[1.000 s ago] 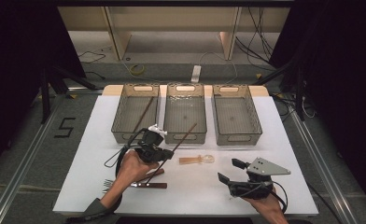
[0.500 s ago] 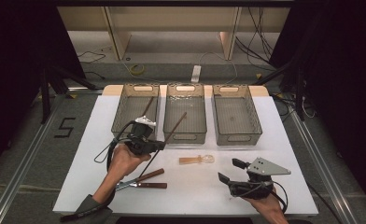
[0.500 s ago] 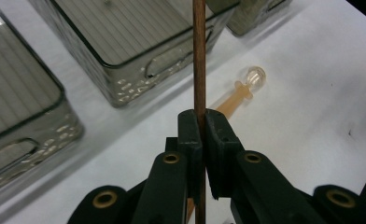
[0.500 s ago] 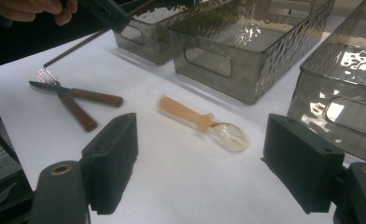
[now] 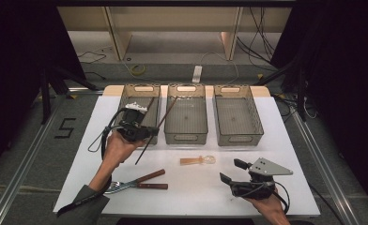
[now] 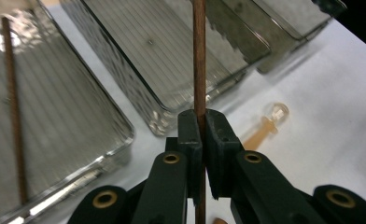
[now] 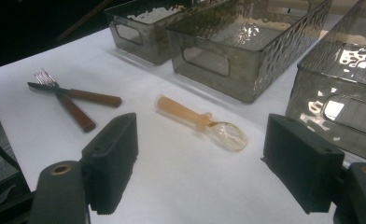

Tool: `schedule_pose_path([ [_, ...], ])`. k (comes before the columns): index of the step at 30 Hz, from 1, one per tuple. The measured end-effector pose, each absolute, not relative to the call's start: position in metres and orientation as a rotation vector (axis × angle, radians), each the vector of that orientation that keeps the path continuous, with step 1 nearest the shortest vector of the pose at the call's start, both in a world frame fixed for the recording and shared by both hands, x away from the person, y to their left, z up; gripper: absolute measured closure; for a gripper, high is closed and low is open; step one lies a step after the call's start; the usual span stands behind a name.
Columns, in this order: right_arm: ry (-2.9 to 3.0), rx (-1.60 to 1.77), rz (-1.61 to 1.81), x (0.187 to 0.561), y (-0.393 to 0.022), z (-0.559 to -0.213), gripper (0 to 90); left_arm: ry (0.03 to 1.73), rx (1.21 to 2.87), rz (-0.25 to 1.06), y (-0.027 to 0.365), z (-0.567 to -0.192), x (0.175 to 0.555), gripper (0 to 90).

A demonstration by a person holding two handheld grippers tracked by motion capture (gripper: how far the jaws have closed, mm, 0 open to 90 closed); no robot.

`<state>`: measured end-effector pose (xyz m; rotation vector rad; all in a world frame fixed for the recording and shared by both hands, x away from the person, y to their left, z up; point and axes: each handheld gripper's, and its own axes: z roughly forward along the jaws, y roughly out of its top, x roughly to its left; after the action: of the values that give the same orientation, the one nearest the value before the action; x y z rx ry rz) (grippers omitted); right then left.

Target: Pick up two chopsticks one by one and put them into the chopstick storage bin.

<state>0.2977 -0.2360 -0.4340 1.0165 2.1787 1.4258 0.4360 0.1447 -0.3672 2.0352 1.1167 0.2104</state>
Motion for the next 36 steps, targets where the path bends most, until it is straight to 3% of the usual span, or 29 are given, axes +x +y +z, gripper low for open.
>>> schedule_pose_path([
  [15, 2.182, 1.018, 1.426, 0.298, -0.236, -0.434, 27.0, 1.189, 1.964, 0.294, 0.172, -0.346, 0.484, 84.9],
  [36, 2.191, 1.018, 1.438, 0.298, -0.236, -0.434, 27.0, 1.298, 1.923, 0.369, 0.2, -0.364, 0.539, 84.8],
])
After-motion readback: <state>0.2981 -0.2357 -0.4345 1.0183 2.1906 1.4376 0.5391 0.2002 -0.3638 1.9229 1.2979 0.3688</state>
